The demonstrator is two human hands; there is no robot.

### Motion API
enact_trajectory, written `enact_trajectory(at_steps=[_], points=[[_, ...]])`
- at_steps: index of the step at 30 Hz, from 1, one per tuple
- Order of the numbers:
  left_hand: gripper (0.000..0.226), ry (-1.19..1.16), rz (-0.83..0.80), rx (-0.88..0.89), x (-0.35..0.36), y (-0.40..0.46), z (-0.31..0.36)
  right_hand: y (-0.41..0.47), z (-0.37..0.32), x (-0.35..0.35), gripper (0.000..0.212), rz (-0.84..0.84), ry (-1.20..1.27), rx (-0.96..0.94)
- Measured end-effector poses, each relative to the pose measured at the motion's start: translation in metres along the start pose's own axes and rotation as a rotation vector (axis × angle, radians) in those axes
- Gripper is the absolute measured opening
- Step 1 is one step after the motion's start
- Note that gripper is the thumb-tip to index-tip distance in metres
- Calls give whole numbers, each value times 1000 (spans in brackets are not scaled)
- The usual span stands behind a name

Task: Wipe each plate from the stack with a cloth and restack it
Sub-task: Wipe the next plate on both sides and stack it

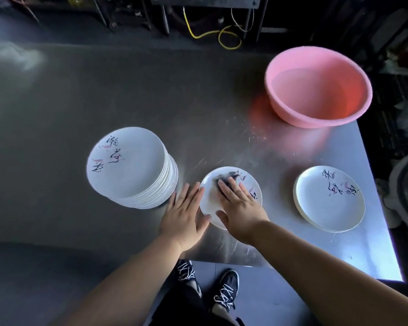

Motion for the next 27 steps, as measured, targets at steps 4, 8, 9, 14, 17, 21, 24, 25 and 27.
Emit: enact_trajectory(at_steps=[4, 8, 9, 14, 17, 21, 24, 25, 27], points=[[76, 22, 3, 9, 1, 0, -1, 19, 8, 1, 88, 10, 16, 27], [78, 35, -2, -1, -1, 1, -1, 13, 0, 1, 90, -7, 44, -17], [80, 40, 0, 3, 0, 1, -1, 5, -3, 4, 90, -2, 54, -67], [76, 27, 45, 24, 0, 0, -2, -31, -3, 12, 97, -110, -4, -338], [76, 2, 49, 29, 0, 0, 0, -8, 12, 6, 95, -29, -35, -231], [78, 17, 26, 18, -2, 0, 0, 10, 18, 1, 99, -69, 7, -37], [78, 8, 25, 6, -2, 1, 0, -25, 6, 7, 108, -103, 46, -154], [77, 6, 30, 7, -2, 0, 0, -39, 1, 9, 107, -129, 45, -204], [76, 10, 34, 13, -1, 0, -1, -54, 0, 14, 97, -179, 17, -271]])
Point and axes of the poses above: each hand's wrist, its own y-axis towards the middle knuckle, its own x-axis out of the palm, z = x × y, the point moved 3 cm from there along y, towards the middle knuckle, and after that the axes turned 10 degrees about -y, right-handed, at the moved point
